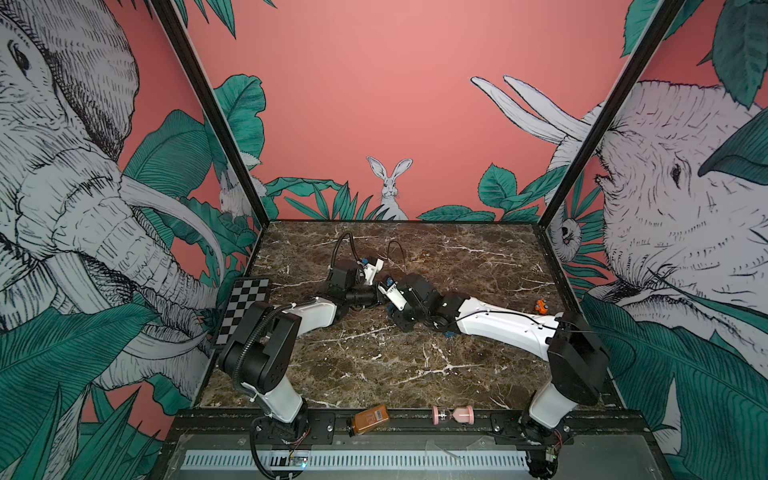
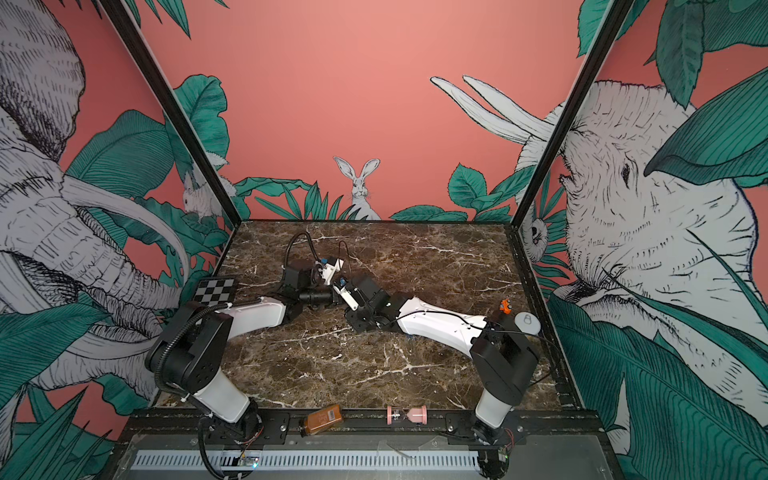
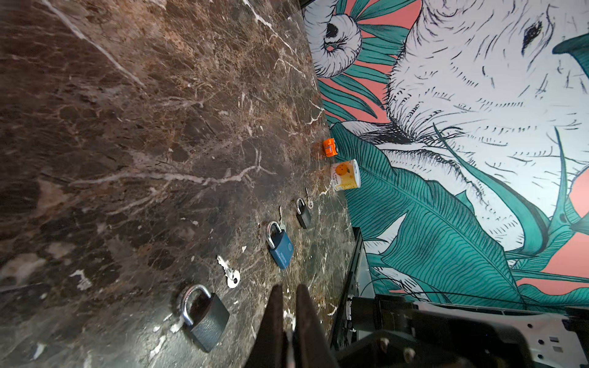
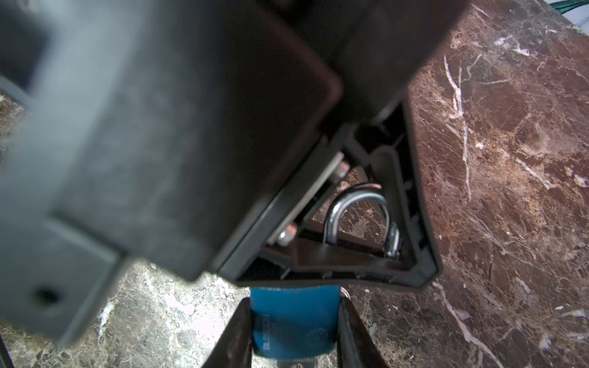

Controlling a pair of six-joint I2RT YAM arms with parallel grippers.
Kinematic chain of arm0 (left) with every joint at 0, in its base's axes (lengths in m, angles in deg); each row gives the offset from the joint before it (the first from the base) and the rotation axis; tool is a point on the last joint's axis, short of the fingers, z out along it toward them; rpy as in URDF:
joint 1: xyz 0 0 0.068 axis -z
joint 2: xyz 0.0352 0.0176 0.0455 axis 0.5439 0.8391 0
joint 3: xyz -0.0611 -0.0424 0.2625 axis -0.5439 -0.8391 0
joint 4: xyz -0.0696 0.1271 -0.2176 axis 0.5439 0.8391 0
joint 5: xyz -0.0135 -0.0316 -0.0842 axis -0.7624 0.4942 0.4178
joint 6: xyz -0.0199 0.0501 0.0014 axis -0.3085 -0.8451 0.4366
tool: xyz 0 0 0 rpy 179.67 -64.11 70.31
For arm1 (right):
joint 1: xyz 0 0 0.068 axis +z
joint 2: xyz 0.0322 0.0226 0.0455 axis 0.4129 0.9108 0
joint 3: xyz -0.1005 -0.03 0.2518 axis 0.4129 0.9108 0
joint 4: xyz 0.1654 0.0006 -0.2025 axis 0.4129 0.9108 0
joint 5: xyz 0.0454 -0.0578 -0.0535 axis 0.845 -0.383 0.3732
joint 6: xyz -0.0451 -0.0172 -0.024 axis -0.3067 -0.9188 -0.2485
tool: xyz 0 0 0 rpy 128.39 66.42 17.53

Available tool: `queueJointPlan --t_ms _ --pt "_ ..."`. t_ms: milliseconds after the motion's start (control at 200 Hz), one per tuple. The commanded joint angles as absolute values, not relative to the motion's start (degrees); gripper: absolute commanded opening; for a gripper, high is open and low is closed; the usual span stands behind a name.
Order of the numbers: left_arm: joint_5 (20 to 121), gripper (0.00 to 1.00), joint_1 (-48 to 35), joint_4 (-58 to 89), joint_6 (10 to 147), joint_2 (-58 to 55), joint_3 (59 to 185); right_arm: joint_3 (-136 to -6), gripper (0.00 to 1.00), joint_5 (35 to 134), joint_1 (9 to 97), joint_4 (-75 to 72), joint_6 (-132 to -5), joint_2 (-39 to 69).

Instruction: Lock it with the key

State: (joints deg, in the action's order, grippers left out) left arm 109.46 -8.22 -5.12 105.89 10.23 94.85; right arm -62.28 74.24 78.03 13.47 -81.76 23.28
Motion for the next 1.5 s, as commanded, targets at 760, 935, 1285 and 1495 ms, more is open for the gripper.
queueJointPlan --t_ms 760,935,1285,1495 --pt "92.42 0.0 -7.55 -34.72 152.11 -1.72 93.47 -45.03 0.55 81.13 63.21 -4.07 -88.75 -14.44" --pt "95.21 0.0 -6.6 -37.45 156.54 -2.2 96.63 -49.02 0.56 91.29 61.02 0.68 -90.67 -13.56" --pt "98.62 0.0 -2.71 -43.89 158.95 2.51 97.66 -45.53 0.47 95.63 60.77 -13.28 -83.51 -7.86" --pt "97.93 0.0 -1.27 -47.26 160.56 5.28 97.59 -44.9 0.48 96.48 60.72 -15.98 -82.3 -6.83"
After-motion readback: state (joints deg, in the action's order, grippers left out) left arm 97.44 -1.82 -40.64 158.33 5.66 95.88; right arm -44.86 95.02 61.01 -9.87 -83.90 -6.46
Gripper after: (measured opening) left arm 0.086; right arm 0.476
